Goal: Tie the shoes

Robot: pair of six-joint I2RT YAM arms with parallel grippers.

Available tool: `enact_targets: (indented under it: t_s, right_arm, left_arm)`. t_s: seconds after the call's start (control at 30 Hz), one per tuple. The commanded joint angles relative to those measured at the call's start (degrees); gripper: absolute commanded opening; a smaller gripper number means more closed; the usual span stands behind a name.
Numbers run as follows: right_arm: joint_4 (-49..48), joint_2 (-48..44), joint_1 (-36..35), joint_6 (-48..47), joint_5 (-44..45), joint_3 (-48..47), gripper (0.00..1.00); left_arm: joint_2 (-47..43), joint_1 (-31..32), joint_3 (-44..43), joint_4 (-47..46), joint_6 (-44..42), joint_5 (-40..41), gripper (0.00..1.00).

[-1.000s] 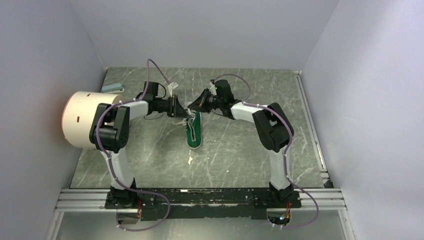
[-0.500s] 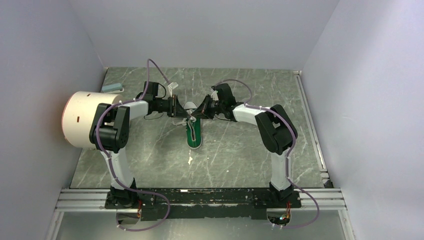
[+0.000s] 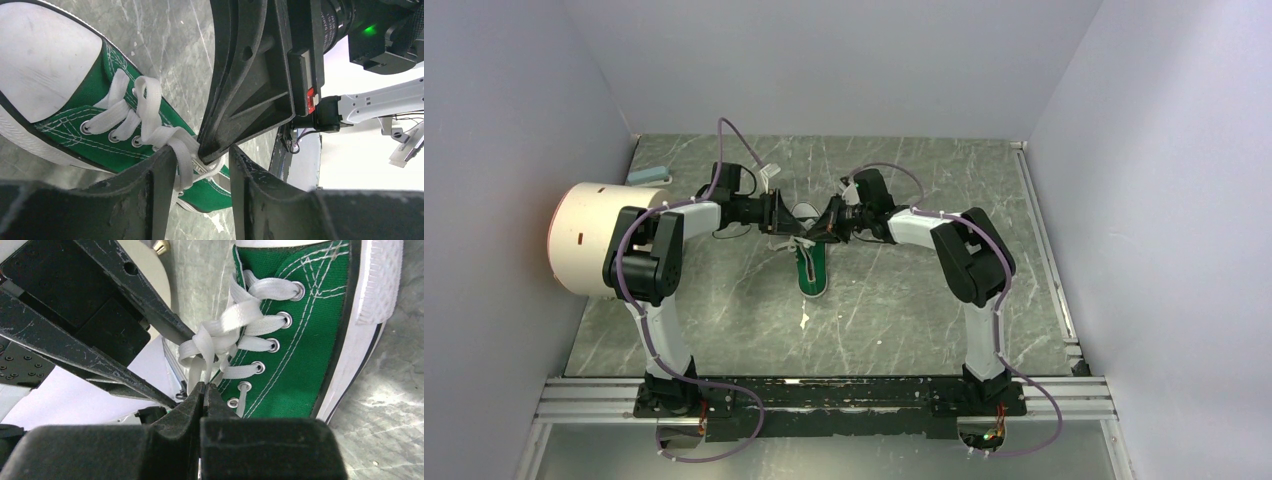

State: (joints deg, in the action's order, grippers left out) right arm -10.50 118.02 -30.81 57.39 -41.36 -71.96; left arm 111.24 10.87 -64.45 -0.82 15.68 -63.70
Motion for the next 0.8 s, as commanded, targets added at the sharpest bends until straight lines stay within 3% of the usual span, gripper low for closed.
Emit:
enact_targets:
  t_s: [0.0, 0.27, 0.47, 0.6, 0.77]
  right_arm:
    - [-2.3, 1.6, -0.2, 0.6, -3.1, -1.6, 0.0]
    - [-2.0, 1.5, -0.2, -0.9, -4.5, -1.4, 0.0]
    - [2.7, 1.1, 0.1, -5.4, -4.2, -3.4, 0.0]
    - [6.9, 0.4, 0.5, -9.5, -3.4, -5.5, 0.15]
    - [16.7, -1.4, 1.6, -18.8, -0.1, -9.6, 0.37]
  left_arm:
    - [0.0, 0.7, 0.9, -1.8, -0.4, -0.7, 0.5]
    - [0.7, 2.2, 0.1, -3.3, 0.8, 0.4, 0.56]
    - [2.6, 2.5, -1.4, 0.4, -1.3, 0.7, 0.26]
    - [3.4, 2.5, -1.8, 3.2, -2.5, 1.0, 0.17]
    - [4.1, 2.5, -2.6, 6.6, -4.7, 1.7, 0.13]
